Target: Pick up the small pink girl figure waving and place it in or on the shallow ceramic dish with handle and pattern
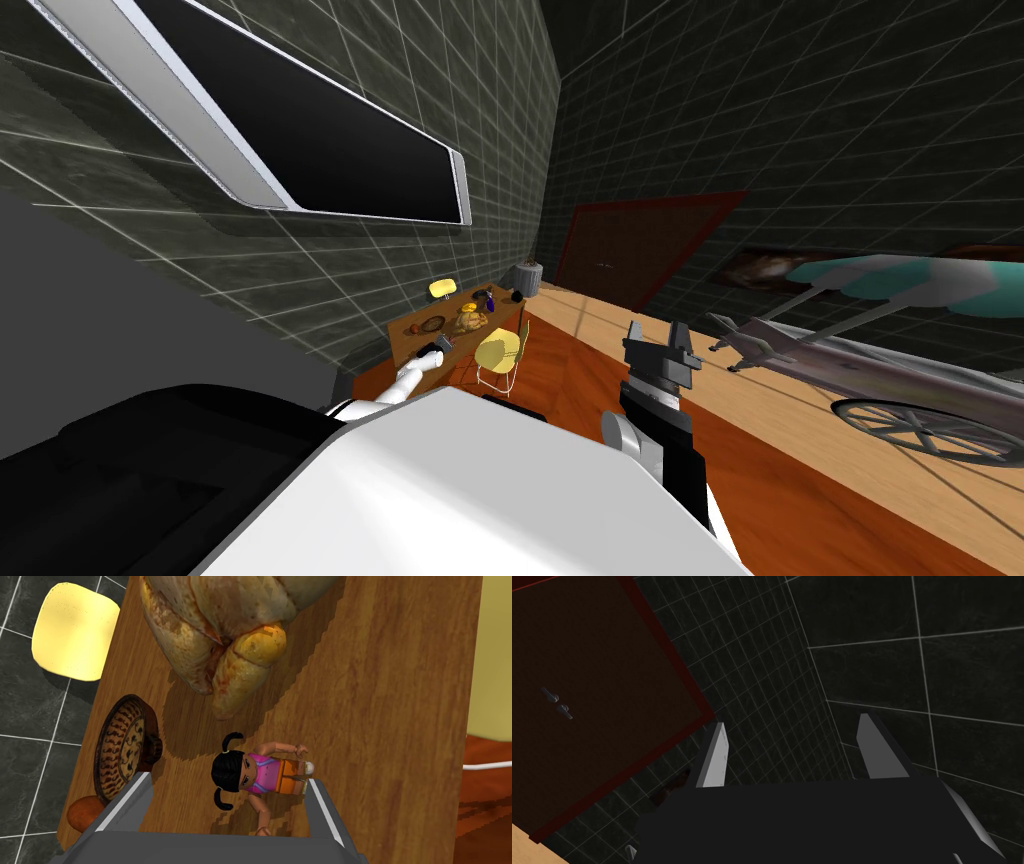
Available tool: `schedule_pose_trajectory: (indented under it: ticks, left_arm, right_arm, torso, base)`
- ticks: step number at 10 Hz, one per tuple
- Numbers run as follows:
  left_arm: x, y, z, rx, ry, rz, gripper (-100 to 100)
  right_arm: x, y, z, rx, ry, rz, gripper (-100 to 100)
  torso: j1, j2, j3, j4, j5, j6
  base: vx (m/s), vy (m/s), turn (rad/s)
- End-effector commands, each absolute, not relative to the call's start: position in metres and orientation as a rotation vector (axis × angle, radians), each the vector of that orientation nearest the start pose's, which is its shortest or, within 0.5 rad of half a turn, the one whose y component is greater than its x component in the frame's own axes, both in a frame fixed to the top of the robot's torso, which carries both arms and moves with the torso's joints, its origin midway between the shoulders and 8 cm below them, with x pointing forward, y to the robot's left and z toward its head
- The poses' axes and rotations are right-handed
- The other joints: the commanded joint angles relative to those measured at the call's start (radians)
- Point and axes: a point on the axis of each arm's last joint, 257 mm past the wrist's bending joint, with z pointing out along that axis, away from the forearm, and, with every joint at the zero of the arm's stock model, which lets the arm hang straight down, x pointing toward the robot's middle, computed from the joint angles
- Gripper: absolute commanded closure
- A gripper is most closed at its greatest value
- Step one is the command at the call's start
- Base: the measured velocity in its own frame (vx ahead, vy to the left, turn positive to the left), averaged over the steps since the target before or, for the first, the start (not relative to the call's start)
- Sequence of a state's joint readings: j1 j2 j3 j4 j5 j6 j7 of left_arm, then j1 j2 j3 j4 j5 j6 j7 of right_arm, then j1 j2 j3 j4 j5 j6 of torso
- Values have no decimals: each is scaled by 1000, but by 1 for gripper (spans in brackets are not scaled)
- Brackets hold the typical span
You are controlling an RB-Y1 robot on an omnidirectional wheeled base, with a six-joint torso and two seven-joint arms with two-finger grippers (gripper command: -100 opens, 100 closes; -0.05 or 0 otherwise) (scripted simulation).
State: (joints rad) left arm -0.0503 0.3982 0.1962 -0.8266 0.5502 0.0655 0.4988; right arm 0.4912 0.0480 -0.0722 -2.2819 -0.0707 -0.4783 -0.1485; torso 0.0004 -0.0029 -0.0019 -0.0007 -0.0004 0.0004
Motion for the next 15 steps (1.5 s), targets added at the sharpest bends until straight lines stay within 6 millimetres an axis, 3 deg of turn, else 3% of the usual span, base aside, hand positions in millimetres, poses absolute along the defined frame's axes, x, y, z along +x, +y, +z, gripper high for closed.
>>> schedule_pose_trajectory:
  ticks: [1, 5, 6, 7, 11, 12, 15]
  left_arm:
    - [404, 528, -482, -2291, 598, -910, 100]
    - [405, 528, -481, -2291, 592, -913, 100]
    - [405, 528, -481, -2291, 592, -913, 0]
    - [419, 520, -482, -2287, 608, -907, 100]
    - [461, 487, -478, -2281, 651, -924, 100]
    - [463, 486, -476, -2278, 651, -929, 100]
    - [493, 453, -473, -2281, 699, -946, 100]
  right_arm:
    - [340, -316, 24, 786, 481, 1411, 0]
    - [340, -316, 24, 786, 481, 1411, 0]
    - [340, -316, 24, 786, 481, 1411, 0]
    - [340, -316, 24, 786, 481, 1411, 0]
    - [340, -316, 24, 786, 481, 1411, 0]
    - [340, -316, 24, 786, 481, 1411, 0]
    - [340, -316, 24, 786, 481, 1411, 0]
  torso:
    - [0, 0, 0, 0, 0, 0]
    - [0, 2, 1, 0, 0, 1]
    - [0, 2, 1, 0, 0, 1]
    - [0, 1, 1, 0, 0, 1]
    - [3, 7, 4, 1, 0, 0]
    - [2, 7, 4, 1, 0, 0]
    - [1, 4, 2, 1, 0, 1]
  base:
    - [0, 0, 0]
    - [0, 0, 0]
    - [0, 0, 0]
    - [-51, 16, 123]
    - [-83, 38, 112]
    - [-48, 28, 40]
    - [-52, 29, 85]
